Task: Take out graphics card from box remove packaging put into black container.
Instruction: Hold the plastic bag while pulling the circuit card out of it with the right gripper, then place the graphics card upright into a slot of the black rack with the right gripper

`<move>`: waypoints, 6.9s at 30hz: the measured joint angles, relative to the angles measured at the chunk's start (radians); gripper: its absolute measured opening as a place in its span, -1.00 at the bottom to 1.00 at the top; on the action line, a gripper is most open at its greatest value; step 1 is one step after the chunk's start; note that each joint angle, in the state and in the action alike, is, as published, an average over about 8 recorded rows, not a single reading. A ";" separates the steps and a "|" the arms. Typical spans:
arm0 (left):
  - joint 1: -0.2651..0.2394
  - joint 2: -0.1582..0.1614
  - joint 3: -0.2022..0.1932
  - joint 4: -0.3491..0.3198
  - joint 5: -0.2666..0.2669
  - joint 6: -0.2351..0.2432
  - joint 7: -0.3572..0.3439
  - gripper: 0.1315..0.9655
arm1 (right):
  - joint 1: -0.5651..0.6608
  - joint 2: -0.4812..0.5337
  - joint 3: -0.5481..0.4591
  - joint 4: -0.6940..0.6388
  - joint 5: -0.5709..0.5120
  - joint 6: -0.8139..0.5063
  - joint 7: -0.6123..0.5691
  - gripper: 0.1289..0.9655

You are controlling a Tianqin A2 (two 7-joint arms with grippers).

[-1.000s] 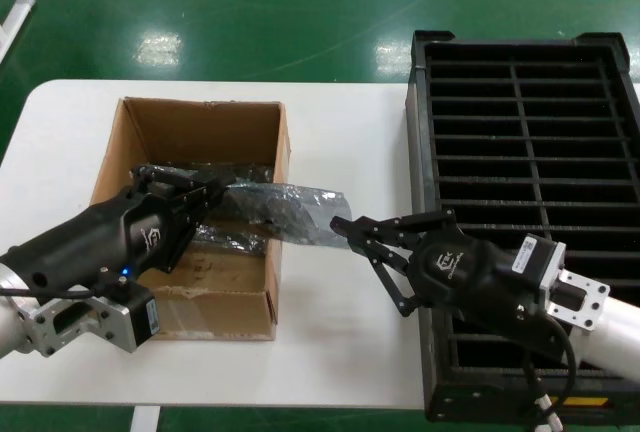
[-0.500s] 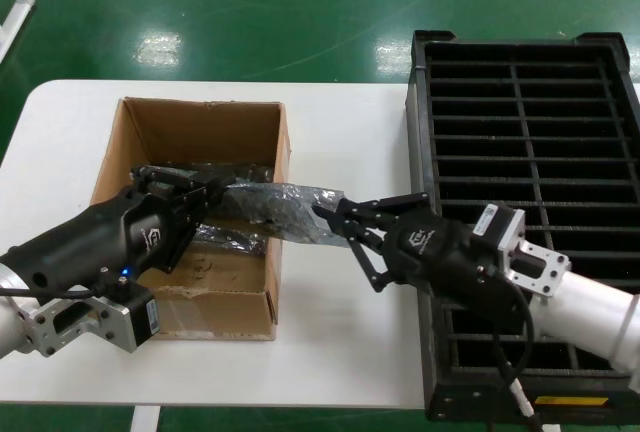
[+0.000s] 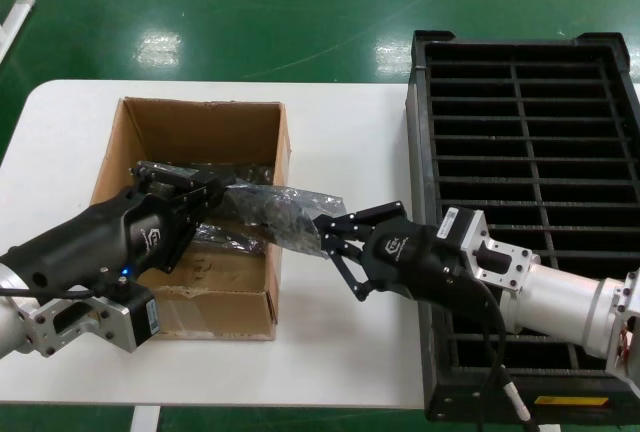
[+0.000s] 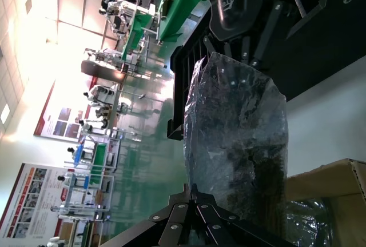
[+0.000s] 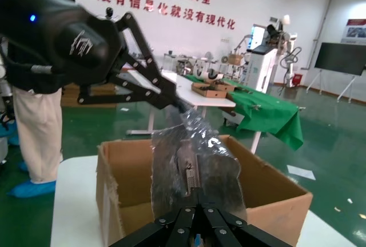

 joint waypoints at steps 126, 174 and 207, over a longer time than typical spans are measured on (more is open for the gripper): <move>0.000 0.000 0.000 0.000 0.000 0.000 0.000 -0.98 | -0.445 0.448 0.334 0.622 -0.014 0.329 0.273 -0.86; 0.000 0.000 0.000 0.000 0.000 0.000 0.000 -0.98 | 0.111 0.578 0.041 0.435 -0.357 -0.115 0.403 -0.86; 0.000 0.000 0.000 0.000 0.000 0.000 0.000 -0.98 | 0.481 0.593 -0.171 0.328 -0.294 -0.709 0.511 -0.86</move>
